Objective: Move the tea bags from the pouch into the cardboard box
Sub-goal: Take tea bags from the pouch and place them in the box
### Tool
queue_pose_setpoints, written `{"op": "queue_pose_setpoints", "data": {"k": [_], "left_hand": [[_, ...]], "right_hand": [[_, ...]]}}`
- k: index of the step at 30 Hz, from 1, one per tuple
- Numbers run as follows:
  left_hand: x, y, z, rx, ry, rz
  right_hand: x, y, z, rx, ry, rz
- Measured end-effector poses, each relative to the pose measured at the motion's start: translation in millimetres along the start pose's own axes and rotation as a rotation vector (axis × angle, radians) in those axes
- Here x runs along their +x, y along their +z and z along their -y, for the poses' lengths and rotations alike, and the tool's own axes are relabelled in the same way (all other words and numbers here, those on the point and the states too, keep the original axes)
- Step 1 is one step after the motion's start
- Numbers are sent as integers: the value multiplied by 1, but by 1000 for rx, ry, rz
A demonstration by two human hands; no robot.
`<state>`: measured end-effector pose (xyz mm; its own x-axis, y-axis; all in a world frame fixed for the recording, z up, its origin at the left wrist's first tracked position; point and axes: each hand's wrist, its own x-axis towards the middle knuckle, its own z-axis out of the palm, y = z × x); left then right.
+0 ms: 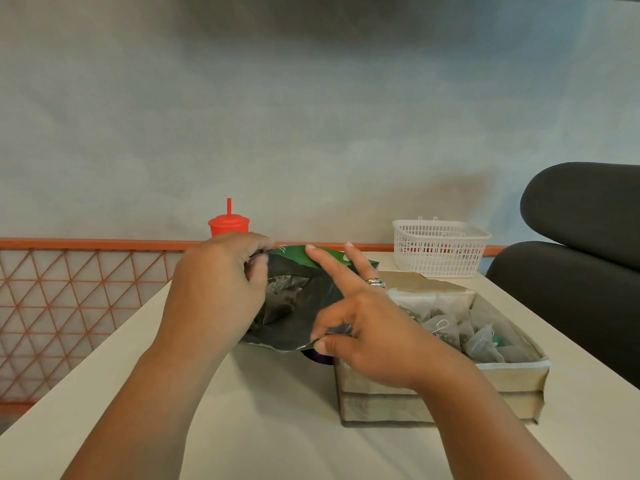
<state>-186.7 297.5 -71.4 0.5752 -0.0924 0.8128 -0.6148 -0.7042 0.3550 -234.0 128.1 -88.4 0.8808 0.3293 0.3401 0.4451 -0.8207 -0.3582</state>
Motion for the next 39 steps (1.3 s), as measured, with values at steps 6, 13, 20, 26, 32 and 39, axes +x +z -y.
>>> {"op": "queue_pose_setpoints", "data": {"k": [6,13,20,26,32,39], "left_hand": [[-1,3,2,-166,-173,107],[3,4,24,-304,-302,171],[5,17,48,-169,-383,332],[-5,35,74,2,-547,545],[-22,48,82,-62,-830,788],[-25,51,87,-68,-871,820]], "right_hand": [[1,2,-1,12,55,-56],[4,4,-10,38,108,-241],[5,-6,-24,191,262,-537],[-3,-27,-42,289,426,-639],[-8,-35,-71,596,682,-716],[-12,-40,-81,843,812,-672]]}}
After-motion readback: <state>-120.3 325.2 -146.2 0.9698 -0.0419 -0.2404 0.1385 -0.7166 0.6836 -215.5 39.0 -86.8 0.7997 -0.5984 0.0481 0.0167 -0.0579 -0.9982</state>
